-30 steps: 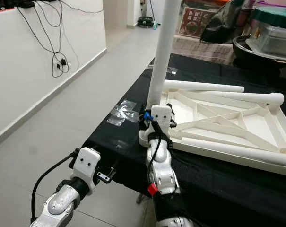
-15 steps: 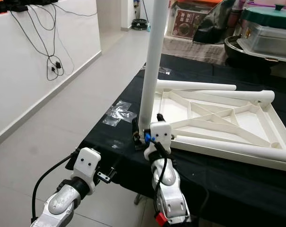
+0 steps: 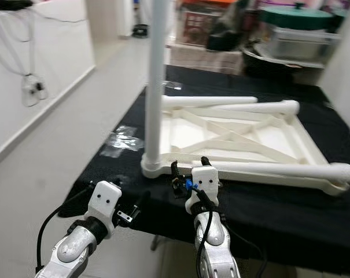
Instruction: Building children table
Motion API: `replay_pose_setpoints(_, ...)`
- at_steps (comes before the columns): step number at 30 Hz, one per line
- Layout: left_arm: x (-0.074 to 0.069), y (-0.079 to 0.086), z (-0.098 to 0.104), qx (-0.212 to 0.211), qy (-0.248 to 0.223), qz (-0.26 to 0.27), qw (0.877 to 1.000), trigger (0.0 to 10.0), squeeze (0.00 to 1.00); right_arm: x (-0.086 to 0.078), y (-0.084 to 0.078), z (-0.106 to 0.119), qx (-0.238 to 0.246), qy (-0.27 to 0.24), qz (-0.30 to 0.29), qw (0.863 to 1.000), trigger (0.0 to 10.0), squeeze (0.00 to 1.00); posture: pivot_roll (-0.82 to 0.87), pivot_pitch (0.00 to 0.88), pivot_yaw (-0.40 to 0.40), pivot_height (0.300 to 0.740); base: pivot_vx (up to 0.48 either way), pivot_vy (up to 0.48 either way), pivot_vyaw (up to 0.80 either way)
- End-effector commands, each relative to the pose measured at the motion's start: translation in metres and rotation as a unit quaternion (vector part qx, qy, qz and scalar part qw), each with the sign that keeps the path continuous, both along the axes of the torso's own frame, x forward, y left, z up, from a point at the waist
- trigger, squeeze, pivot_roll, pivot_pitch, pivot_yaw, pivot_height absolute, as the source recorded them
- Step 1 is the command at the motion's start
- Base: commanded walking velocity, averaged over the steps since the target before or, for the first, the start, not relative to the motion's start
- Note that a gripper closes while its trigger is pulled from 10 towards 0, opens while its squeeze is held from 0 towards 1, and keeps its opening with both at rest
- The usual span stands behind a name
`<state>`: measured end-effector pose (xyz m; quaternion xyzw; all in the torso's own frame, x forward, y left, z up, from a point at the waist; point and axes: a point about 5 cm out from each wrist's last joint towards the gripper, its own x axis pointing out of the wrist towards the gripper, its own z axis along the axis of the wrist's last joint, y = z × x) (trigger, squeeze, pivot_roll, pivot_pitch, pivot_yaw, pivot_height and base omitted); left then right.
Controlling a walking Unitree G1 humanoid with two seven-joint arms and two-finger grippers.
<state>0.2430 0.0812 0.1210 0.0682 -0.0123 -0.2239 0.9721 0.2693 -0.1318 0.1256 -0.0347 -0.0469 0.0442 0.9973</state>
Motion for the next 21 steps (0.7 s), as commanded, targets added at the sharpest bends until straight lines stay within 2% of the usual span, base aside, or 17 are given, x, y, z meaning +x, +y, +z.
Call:
replay_pose_setpoints(1,0.0006,0.0019,-0.0034,0.010,0.003,0.004,1.000,10.0,0.00,-0.0004,0.0003,0.0000,-0.002,0.004,-0.004,1.000,10.0,0.00,0.04,0.029,-0.045,0.740,0.000,0.000,-0.65)
replay_pose_setpoints(4,0.0010,0.0015,-0.0036,0.011,0.001,0.003,1.000,10.0,0.00,0.0003,0.0000,-0.0014,0.002,0.009,-0.003,1.000,10.0,0.00,0.04,0.028,-0.045,0.740,0.000,-0.205,-0.22)
replay_pose_setpoints(21,0.0034,0.0009,-0.0058,0.014,0.003,0.000,1.000,10.0,0.00,0.0042,0.0022,-0.0032,0.005,0.028,0.009,1.000,10.0,0.00,0.04,0.028,-0.043,0.740,0.000,-0.459,0.00)
